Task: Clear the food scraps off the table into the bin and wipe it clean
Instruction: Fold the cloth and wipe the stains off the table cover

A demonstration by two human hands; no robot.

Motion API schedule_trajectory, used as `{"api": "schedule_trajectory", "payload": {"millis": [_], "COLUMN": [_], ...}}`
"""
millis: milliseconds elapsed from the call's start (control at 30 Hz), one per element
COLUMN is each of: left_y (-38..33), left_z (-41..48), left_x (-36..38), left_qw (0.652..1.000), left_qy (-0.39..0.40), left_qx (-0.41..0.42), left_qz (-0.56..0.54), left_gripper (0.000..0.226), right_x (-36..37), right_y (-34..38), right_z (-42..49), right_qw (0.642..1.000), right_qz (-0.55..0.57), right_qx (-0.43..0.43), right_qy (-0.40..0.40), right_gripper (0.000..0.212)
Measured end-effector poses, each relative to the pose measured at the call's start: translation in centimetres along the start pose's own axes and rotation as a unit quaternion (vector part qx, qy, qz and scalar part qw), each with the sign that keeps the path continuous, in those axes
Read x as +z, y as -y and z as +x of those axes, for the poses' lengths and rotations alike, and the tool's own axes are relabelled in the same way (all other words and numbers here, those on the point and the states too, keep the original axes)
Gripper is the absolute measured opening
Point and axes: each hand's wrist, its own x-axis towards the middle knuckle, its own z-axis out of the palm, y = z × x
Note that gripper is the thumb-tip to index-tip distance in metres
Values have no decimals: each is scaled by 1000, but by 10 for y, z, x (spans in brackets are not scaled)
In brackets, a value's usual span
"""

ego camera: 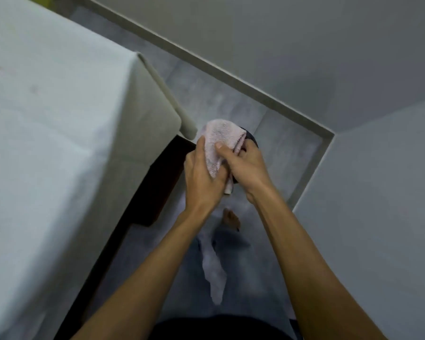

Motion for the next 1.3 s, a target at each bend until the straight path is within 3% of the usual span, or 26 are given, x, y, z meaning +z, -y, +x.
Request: {"api": "schedule_trajectory", "payload": {"millis": [200, 400, 467, 567, 700, 733, 800, 867, 1000, 1133, 1300], "left_y": [-48, -73, -67, -44, -8, -1, 9, 13, 20, 30, 74], "left_z": [-76, -131, -138, -141, -135, -132, -126, -117, -90, -70, -50], "left_x": [-75, -154, -182, -226, -275, -284, -296, -304, -316, -329, -348], "left_qw": [998, 989, 973, 944, 886, 871, 864, 866, 898, 929, 922], "left_qy": [-57, -110, -154, -250, -215, -198, -193, -217, -226, -277, -351], "left_qx": [-7, -14, -34, -121, -243, -249, -231, -227, -215, -206, -163], "left_qz": [-30, -96, -169, -179, -332, -374, -403, -390, -311, -130, 28], "left_gripper": [85, 90, 82, 80, 102, 93, 50, 24, 10, 24, 39], "right_x": [15, 54, 75, 111, 160, 172, 195, 215, 245, 263, 286], "right_y": [57, 103, 115, 130, 146, 148, 150, 152, 156, 138, 75], "right_z": [-98, -165, -177, -185, -186, -183, -174, -161, -136, -121, -132], "right_qw": [996, 982, 975, 962, 943, 939, 932, 911, 869, 787, 670], "right_qz": [-46, -81, -70, -64, -78, -101, -177, -278, -399, -503, -649], "right_qx": [-48, -116, -121, -105, -56, -55, -88, -146, -228, -348, -345], "right_qy": [58, 125, 173, 245, 319, 324, 305, 268, 182, 75, 107], "right_gripper": [20, 22, 21, 18, 22, 22, 22, 25, 35, 62, 89]}}
